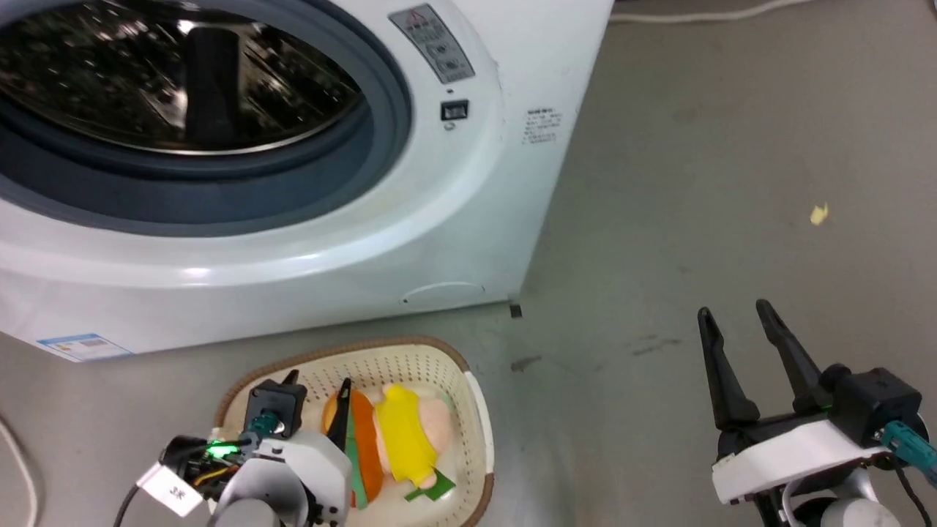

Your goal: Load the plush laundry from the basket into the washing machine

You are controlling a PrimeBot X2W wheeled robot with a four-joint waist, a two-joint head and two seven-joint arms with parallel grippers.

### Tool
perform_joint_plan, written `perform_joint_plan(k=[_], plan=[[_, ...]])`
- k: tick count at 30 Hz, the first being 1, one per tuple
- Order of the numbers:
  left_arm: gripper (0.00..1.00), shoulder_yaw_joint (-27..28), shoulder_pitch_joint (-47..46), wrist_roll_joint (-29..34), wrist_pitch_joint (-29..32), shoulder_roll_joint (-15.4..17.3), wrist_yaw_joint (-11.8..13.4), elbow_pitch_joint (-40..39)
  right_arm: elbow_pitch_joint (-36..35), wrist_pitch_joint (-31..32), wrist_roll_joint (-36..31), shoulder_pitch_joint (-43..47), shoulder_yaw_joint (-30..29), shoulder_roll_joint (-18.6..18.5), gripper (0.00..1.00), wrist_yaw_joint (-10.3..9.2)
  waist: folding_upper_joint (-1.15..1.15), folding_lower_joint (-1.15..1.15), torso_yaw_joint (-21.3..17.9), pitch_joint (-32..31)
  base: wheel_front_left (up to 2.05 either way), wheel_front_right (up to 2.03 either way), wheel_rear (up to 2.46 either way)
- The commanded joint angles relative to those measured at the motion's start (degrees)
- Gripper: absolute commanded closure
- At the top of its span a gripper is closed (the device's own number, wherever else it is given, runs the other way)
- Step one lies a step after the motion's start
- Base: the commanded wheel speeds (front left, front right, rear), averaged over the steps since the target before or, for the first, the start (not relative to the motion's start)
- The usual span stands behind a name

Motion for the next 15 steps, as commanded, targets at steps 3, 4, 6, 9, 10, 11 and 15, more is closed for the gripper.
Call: perform_joint_plan(k=[3, 4, 6, 9, 10, 11, 15], plan=[[0.00, -0.40, -2.10, -0.61, 0.09, 1.02, -0.18, 2.41, -0.58, -0.74, 1.13, -1.58, 0.31, 0.01, 0.00, -0.02, 0.00, 0.00, -1.29, 2.15, 0.00, 0.00, 0.00], [0.00, -0.46, -2.57, -0.74, 0.19, 1.28, -0.18, 3.16, -0.68, -0.86, 1.38, -1.73, 0.40, 0.01, 0.00, -0.02, 0.00, 0.00, -1.56, 2.75, 0.00, 0.00, 0.00], [0.00, -0.48, -3.55, -1.11, 0.51, 1.75, -0.13, 4.67, -0.88, -1.10, 1.81, -2.06, 0.59, 0.01, 0.00, -0.02, 0.00, 0.00, -2.03, 3.91, 0.00, 0.00, 0.00], [0.00, -0.51, -5.70, -2.41, 1.63, 2.43, -0.44, 8.44, -1.32, -1.69, 2.64, -2.68, 1.09, 0.01, 0.00, -0.02, 0.00, 0.00, -3.05, 6.28, 0.00, 0.00, 0.00], [0.00, -0.65, -6.10, -2.54, 1.74, 2.64, -0.52, 9.13, -1.41, -1.81, 2.84, -2.81, 1.17, 0.01, 0.00, -0.03, 0.00, 0.00, -3.25, 6.77, 0.00, 0.00, 0.00], [0.00, -0.75, -6.52, -2.69, 1.88, 2.85, -0.59, 9.84, -1.51, -1.92, 3.04, -2.95, 1.25, 0.01, 0.00, -0.03, 0.00, 0.00, -3.45, 7.27, 0.00, 0.00, 0.00], [0.00, -1.24, -8.09, -3.64, 3.55, 3.29, -1.03, 12.91, -1.83, -2.40, 3.90, -3.62, 1.50, 0.01, 0.00, -0.03, 0.00, 0.00, -4.23, 9.18, 0.00, 0.00, 0.00]])
